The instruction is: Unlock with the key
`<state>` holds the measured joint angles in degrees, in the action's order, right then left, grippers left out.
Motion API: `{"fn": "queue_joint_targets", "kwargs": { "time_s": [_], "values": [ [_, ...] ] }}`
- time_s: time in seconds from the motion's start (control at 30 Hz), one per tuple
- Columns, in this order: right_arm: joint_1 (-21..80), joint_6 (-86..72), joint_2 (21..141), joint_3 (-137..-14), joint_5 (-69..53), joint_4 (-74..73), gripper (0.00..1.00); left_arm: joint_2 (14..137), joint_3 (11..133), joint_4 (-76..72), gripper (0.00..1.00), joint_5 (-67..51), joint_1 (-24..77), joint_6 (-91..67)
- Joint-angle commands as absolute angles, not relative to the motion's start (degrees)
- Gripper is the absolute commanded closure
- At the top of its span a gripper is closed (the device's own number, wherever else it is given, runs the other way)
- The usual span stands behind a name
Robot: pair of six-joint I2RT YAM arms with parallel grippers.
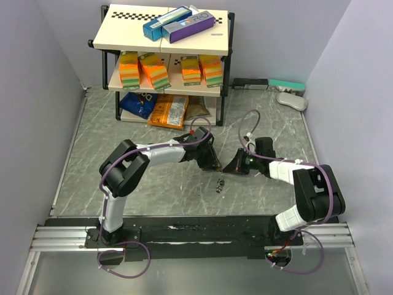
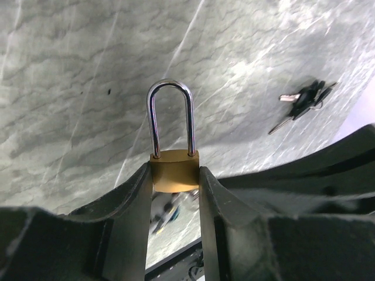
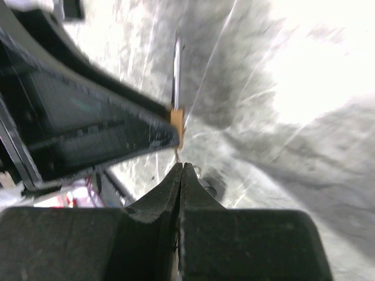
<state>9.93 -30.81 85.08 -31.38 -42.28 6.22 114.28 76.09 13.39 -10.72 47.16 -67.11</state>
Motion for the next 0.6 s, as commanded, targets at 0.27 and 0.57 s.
{"fn": "queue_joint_targets", "kwargs": {
  "time_s": [0.27, 0.57],
  "values": [
    [9.05, -30.5, 83.41, -30.76, -38.58, 12.57, 1.0, 114.52, 78.92, 15.03, 0.99, -15.82, 48.25, -68.47],
    [9.32, -24.53, 76.74, -29.79, -31.49, 4.41, 1.0, 112.42, 82.18, 25.75, 0.99, 1.56, 47.99, -61.79]
  ]
}}
